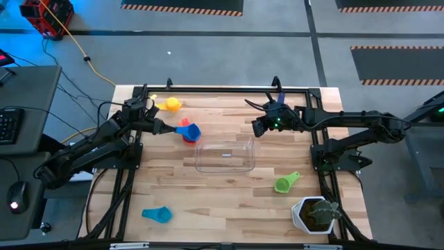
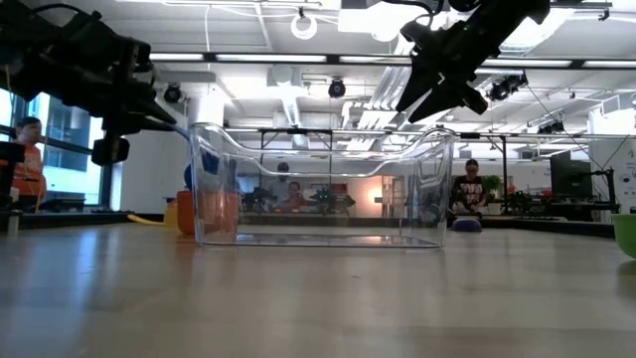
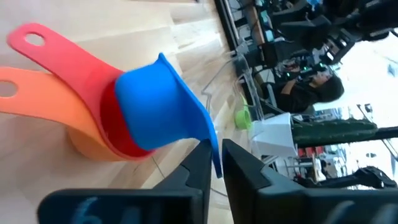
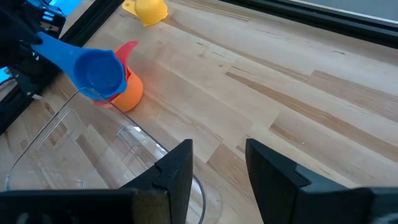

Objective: Nest measuring cups in basket
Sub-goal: Stack the blue measuring cup on top of the red measuring cup

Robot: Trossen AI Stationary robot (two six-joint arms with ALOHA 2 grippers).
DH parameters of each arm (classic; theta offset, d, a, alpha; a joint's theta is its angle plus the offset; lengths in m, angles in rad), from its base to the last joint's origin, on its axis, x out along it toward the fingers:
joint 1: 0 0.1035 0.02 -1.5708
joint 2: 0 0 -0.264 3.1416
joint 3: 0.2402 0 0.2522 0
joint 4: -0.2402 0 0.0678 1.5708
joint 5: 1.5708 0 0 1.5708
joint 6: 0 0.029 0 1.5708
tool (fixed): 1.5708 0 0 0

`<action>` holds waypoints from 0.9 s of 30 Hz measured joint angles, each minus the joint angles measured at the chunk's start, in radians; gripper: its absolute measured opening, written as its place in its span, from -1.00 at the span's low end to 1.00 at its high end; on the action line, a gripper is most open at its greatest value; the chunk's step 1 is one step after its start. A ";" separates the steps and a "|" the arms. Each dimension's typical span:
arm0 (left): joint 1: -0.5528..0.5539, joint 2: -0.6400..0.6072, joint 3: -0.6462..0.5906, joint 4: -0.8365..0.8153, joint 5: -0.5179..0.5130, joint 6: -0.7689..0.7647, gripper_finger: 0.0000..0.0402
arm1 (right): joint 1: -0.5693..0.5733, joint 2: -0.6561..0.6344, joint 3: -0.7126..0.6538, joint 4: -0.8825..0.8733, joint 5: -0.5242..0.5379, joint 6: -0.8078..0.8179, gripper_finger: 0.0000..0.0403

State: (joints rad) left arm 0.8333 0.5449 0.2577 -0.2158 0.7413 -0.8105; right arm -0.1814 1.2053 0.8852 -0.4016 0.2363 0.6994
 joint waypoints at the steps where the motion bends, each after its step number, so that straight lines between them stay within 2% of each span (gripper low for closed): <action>1: 0.000 0.000 0.000 0.000 -0.006 0.000 -0.81 | 0.000 0.000 0.000 0.000 0.000 0.000 -0.32; 17: 0.026 0.000 0.001 0.005 0.000 0.010 -0.23 | 0.000 0.000 0.000 0.005 0.000 0.000 -0.32; 22: 0.081 0.000 0.001 0.004 0.019 0.040 -0.16 | 0.000 0.000 0.000 0.008 0.000 0.021 -0.32; 27: 0.138 0.000 0.001 -0.013 0.103 0.069 -0.15 | 0.000 0.000 0.000 0.008 0.000 0.026 -0.32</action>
State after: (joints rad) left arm 0.9714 0.5449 0.2588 -0.2289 0.8443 -0.7419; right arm -0.1814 1.2053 0.8852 -0.3935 0.2367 0.7258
